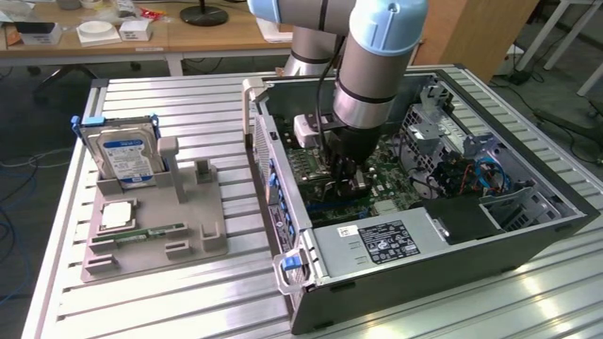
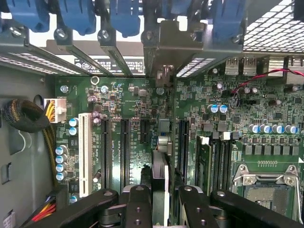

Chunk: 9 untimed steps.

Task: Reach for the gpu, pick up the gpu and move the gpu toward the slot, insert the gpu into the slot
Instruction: 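Insert the gpu into the slot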

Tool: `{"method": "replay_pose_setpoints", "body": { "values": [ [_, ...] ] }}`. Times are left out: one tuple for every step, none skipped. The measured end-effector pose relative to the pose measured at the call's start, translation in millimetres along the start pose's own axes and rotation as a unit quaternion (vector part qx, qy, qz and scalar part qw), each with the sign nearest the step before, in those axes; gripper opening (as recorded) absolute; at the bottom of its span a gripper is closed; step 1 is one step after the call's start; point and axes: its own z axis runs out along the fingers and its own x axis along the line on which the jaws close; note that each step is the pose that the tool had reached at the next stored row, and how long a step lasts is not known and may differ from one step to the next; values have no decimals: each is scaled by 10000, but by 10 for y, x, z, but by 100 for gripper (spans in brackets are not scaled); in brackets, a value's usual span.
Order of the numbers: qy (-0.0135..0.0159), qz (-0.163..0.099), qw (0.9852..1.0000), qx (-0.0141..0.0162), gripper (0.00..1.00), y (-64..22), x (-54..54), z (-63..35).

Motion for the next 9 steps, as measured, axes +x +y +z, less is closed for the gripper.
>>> {"method": "replay_pose_setpoints", "body": {
  "values": [
    [1, 0, 10000, 0, 27, 0, 0, 0],
    [1, 0, 10000, 0, 27, 0, 0, -1],
    [1, 0, 10000, 0, 27, 0, 0, 0],
    [1, 0, 10000, 0, 27, 0, 0, 0],
    [1, 0, 10000, 0, 27, 0, 0, -1],
    [1, 0, 10000, 0, 27, 0, 0, -1],
    [1, 0, 10000, 0, 27, 0, 0, -1],
    [1, 0, 10000, 0, 27, 0, 0, 0],
    [1, 0, 10000, 0, 27, 0, 0, -1]
  ]
}}
